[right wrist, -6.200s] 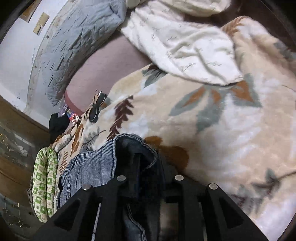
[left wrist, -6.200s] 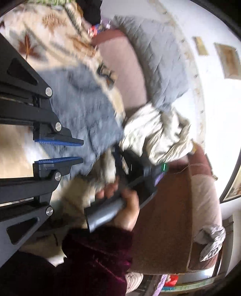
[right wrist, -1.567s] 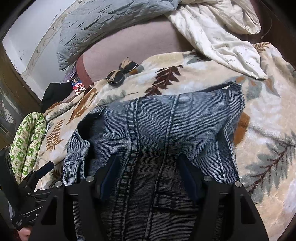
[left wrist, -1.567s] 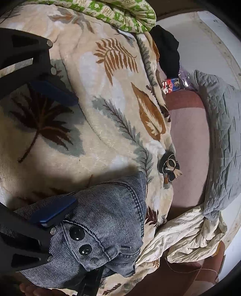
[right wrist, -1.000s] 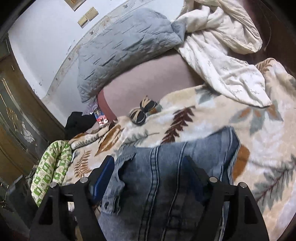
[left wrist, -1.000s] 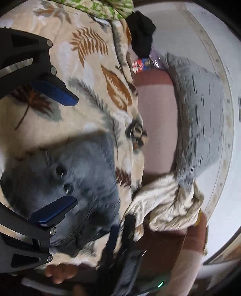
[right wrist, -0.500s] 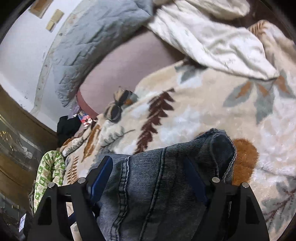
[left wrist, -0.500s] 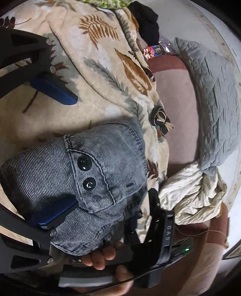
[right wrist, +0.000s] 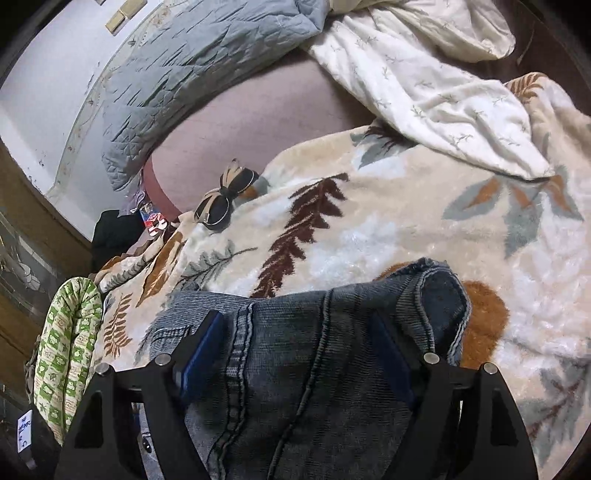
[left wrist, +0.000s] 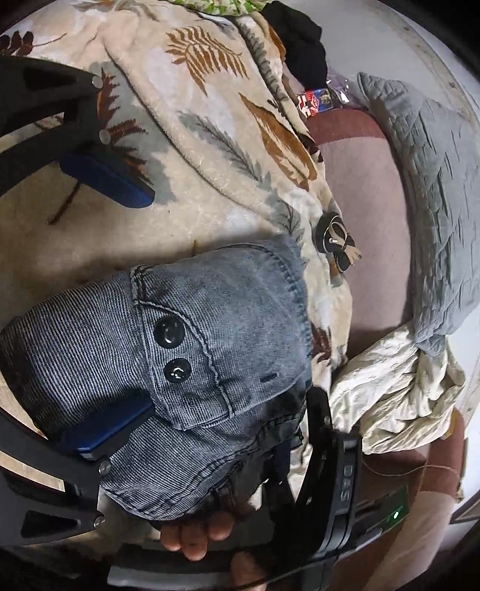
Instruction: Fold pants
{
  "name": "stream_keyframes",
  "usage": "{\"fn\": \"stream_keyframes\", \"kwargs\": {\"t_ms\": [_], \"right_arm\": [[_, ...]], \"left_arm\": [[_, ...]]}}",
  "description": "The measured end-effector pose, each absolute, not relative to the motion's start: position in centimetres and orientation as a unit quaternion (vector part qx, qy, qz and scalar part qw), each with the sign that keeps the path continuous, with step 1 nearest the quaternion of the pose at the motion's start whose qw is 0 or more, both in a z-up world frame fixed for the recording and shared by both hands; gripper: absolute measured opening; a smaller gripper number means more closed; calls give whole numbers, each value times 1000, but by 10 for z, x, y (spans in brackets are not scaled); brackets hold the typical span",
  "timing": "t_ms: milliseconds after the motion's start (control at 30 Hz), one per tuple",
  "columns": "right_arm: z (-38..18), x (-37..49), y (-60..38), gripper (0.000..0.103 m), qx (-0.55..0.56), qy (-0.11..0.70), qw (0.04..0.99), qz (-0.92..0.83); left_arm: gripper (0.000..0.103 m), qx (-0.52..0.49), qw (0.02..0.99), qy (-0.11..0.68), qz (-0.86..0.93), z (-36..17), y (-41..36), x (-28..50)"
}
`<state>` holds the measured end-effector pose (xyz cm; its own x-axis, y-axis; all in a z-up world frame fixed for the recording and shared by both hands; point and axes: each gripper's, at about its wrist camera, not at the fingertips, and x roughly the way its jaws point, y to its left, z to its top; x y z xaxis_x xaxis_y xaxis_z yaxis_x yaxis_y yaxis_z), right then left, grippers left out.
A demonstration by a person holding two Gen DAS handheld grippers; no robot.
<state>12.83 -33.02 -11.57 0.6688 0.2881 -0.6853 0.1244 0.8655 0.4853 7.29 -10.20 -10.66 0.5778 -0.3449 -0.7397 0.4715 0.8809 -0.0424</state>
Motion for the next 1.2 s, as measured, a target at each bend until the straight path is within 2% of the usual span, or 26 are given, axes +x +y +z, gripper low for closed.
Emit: {"fn": "stream_keyframes", "kwargs": {"t_ms": [267, 567, 867, 1200], "right_arm": [[-79, 94, -352, 81, 303, 380, 873, 39], [-75, 53, -391, 81, 348, 385, 855, 7], [-95, 26, -403, 81, 354, 422, 835, 15], [-116, 27, -404, 81, 427, 426, 795, 63]], "left_arm": [[103, 84, 898, 362, -236, -78, -90, 71], [103, -4, 888, 410, -209, -85, -58, 97], [103, -76, 871, 447, -189, -104, -46, 111], [103, -65, 856, 453, -241, -107, -65, 103]]}}
